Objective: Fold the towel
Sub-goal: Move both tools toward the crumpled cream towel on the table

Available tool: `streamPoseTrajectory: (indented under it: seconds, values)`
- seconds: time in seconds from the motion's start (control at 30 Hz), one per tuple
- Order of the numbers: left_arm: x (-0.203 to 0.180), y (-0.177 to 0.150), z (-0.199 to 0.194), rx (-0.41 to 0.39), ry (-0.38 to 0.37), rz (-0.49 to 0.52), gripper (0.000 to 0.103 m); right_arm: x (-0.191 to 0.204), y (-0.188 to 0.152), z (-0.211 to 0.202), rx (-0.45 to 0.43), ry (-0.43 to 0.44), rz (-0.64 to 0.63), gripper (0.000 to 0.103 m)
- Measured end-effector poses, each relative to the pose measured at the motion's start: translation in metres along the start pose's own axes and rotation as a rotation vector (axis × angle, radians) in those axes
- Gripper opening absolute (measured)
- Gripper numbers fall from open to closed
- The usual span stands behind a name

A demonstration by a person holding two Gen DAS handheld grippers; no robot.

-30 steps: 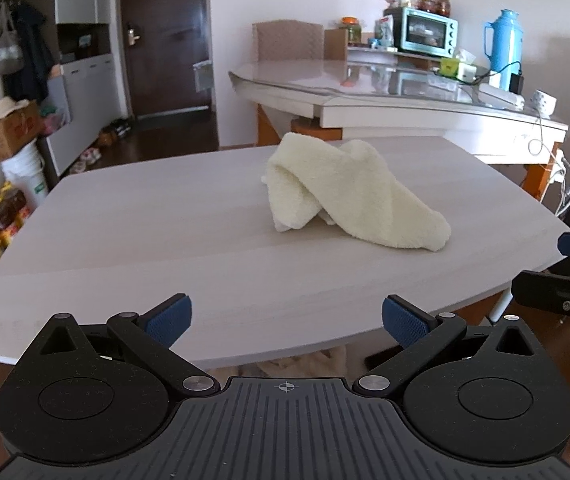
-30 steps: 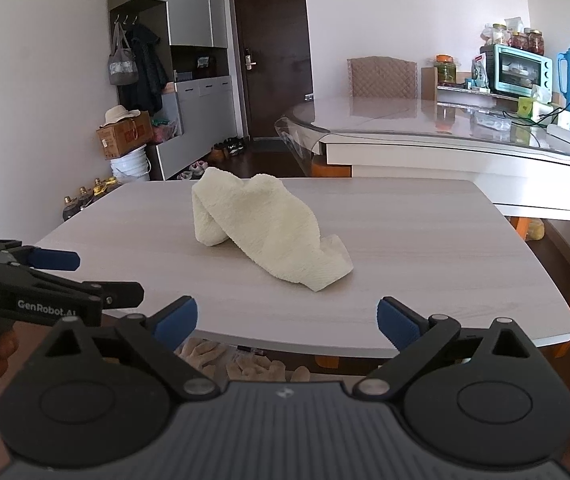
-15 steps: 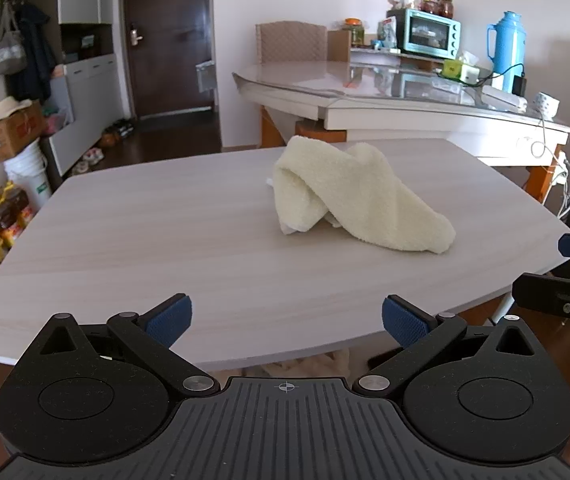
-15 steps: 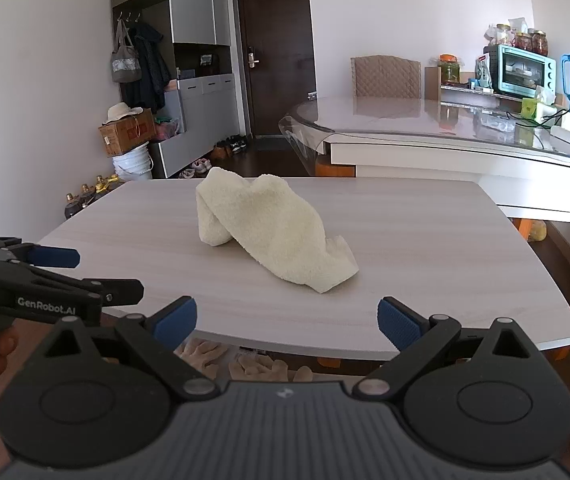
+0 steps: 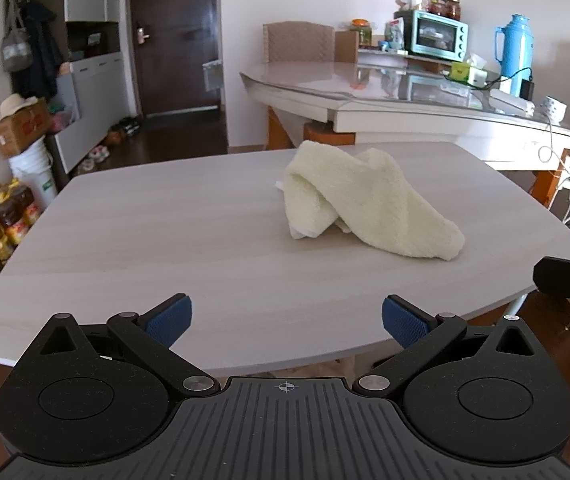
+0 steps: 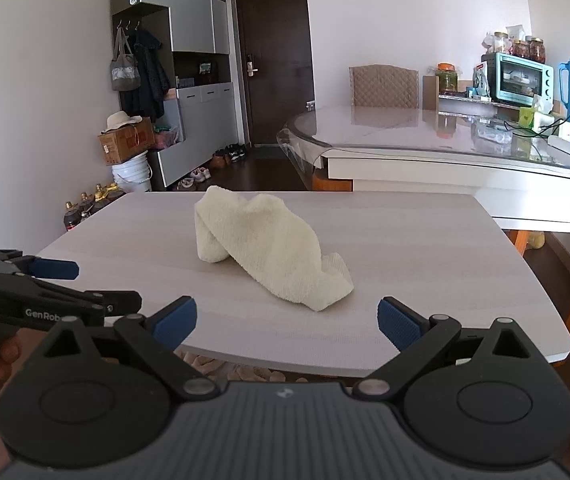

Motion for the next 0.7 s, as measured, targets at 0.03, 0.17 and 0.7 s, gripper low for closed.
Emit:
streamPoseTrajectory:
  seconds: [0.03,0.17,0.7]
  values:
    - [0.001,0.001,0.001,0.001,0.000,-0.002,0.103,0.000,0.001,0.001,0.000,0.000,0.000,0.098]
    - [0.003,0.001,0.007,0.008,-0.005,-0.002,0.103,0.001,0.004,0.007,0.007,0.001,0.003,0.098]
    - [0.020,0.010,0.045,0.009,-0.032,0.073,0.103,0.016,0.025,0.059,0.040,0.039,-0.058,0.097]
Point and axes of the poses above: each gripper's, at about its wrist camera, not at the fingertips, and z roughly the way its jaws point, x to its left, y to its top, the point moved 9 cm from there along z, roughly the way its jaws point, and after that the axes turned 8 degrees about z, right-handed, at the moved point
